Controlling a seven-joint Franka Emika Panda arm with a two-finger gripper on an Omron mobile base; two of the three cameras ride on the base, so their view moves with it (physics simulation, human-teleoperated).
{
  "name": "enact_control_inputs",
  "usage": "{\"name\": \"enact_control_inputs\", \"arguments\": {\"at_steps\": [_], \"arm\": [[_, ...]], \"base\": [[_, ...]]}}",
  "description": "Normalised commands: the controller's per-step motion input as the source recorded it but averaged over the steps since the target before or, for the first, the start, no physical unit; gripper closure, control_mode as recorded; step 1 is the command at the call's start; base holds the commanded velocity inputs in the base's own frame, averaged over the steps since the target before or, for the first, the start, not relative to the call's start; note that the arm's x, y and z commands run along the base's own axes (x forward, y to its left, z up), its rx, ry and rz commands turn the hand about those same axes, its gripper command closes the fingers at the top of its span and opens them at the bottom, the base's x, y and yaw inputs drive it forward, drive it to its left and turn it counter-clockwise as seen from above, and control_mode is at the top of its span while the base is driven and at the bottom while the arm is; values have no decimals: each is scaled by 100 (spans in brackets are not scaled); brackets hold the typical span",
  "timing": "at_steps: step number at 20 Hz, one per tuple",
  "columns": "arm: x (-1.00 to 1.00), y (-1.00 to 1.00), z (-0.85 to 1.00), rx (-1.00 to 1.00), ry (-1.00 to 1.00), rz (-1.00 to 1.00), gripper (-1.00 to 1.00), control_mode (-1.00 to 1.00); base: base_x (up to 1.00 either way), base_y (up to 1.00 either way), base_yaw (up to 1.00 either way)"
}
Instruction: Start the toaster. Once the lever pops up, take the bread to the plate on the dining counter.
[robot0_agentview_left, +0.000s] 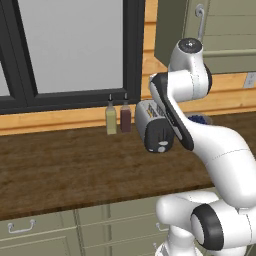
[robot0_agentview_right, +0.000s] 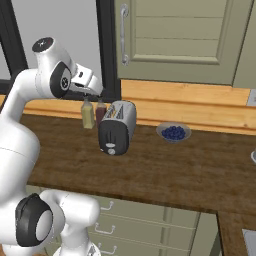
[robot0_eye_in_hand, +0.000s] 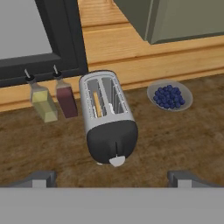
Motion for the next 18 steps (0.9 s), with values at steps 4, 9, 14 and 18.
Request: {"name": "enact_control_inputs", "arguments": {"at_steps": [4, 9, 14, 18], "arm": [[0, 0, 0, 0, 0, 0, -100, -100], [0, 0, 0, 0, 0, 0, -100, -100], [0, 0, 0, 0, 0, 0, -100, -100], [0, 0, 0, 0, 0, 0, -100, -100]], "base": [[0, 0, 0], [0, 0, 0], [0, 0, 0], [0, 0, 0]]}}
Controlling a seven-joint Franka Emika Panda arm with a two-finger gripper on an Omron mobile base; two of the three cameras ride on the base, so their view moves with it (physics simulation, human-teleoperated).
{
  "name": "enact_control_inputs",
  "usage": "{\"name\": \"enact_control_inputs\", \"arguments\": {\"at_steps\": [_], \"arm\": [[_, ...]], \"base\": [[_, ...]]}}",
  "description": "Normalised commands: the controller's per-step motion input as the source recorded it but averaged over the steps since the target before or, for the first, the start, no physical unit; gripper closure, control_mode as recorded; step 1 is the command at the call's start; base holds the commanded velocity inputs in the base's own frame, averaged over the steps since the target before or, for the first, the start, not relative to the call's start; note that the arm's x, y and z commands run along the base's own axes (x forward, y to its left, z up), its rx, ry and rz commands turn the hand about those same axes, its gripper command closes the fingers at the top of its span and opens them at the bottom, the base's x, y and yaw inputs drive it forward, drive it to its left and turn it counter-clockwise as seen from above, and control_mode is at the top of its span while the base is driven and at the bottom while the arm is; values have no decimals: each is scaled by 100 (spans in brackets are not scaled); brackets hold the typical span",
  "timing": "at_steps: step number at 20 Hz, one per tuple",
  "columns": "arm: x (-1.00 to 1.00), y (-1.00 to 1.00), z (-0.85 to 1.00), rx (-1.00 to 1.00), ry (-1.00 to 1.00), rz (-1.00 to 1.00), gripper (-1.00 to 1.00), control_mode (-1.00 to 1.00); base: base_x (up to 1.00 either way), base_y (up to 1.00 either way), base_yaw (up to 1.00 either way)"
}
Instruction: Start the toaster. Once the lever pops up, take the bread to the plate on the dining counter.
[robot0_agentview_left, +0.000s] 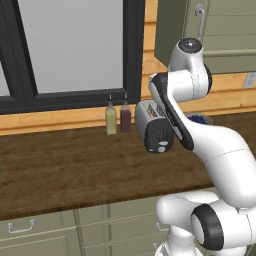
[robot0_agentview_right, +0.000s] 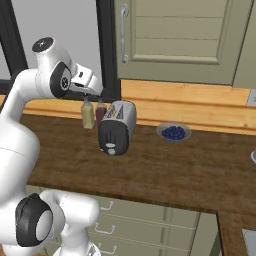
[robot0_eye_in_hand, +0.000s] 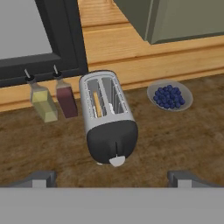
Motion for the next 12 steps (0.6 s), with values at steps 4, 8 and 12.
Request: {"name": "enact_control_inputs", "arguments": {"at_steps": [4, 8, 12], "arm": [[0, 0, 0, 0, 0, 0, -100, -100], [0, 0, 0, 0, 0, 0, -100, -100], [0, 0, 0, 0, 0, 0, -100, -100]], "base": [[0, 0, 0], [0, 0, 0], [0, 0, 0]]}}
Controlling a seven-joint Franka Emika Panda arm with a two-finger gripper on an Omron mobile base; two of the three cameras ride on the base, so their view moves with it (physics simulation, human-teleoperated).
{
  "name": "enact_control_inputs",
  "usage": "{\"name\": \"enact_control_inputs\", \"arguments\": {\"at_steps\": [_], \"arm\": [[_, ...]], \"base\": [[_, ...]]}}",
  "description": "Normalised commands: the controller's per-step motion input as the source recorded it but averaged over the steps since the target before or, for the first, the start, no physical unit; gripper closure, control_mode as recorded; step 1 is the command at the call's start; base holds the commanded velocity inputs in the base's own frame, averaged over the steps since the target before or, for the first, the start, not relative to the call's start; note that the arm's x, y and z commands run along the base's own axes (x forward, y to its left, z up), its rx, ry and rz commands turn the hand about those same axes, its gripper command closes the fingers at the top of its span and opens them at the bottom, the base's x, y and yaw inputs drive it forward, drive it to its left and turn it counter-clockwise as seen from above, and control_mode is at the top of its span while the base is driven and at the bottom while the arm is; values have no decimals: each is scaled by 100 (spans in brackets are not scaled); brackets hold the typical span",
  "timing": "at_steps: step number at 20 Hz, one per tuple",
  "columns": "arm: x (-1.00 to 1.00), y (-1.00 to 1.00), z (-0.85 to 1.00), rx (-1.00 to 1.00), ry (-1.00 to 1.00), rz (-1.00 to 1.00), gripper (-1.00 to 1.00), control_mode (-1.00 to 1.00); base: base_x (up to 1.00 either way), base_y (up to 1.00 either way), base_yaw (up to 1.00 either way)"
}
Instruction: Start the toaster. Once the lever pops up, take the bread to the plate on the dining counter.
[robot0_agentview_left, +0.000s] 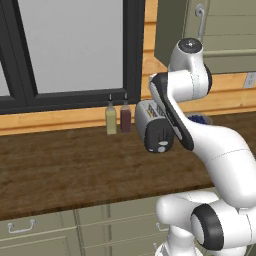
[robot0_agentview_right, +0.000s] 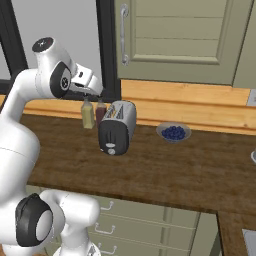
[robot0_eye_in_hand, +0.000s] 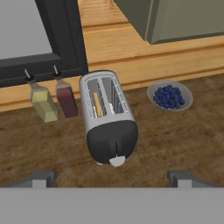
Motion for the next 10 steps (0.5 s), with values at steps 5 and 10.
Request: {"name": "enact_control_inputs", "arguments": {"at_steps": [5, 10], "arm": [[0, 0, 0, 0, 0, 0, -100, -100], [0, 0, 0, 0, 0, 0, -100, -100]], "base": [[0, 0, 0], [0, 0, 0]]}}
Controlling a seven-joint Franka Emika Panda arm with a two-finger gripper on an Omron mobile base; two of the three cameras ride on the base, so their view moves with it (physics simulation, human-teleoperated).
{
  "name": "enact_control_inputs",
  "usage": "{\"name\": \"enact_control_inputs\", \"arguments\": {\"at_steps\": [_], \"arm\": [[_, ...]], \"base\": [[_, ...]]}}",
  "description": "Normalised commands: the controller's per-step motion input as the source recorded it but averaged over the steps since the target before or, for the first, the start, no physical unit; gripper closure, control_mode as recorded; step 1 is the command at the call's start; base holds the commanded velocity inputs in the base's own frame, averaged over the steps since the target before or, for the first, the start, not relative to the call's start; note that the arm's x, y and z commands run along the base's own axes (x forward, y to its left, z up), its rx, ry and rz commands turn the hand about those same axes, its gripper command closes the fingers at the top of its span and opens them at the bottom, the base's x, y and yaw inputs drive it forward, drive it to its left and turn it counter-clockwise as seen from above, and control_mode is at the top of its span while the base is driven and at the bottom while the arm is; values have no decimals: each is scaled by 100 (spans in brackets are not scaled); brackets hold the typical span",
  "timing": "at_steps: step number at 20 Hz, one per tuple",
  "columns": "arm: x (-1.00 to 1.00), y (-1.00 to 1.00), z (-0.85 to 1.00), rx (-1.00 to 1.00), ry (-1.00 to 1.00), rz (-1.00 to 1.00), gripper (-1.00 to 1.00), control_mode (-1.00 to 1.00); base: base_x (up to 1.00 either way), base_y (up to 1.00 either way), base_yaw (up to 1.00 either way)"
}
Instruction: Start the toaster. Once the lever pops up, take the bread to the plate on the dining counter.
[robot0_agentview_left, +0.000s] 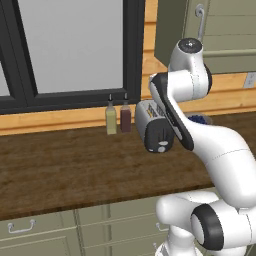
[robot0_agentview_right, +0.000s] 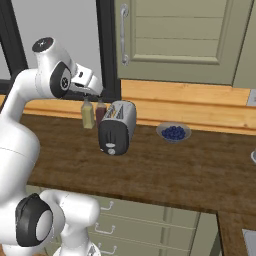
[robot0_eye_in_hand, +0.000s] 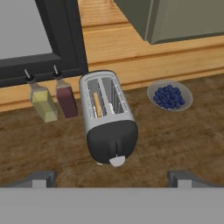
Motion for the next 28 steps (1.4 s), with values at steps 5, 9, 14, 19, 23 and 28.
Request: {"name": "enact_control_inputs", "arguments": {"at_steps": [5, 9, 14, 19, 23, 28], "arm": [[0, 0, 0, 0, 0, 0, -100, -100], [0, 0, 0, 0, 0, 0, -100, -100], [0, 0, 0, 0, 0, 0, -100, -100], [0, 0, 0, 0, 0, 0, -100, -100], [0, 0, 0, 0, 0, 0, -100, -100], [0, 0, 0, 0, 0, 0, -100, -100]], "base": [[0, 0, 0], [0, 0, 0], [0, 0, 0], [0, 0, 0], [0, 0, 0], [0, 0, 0]]}}
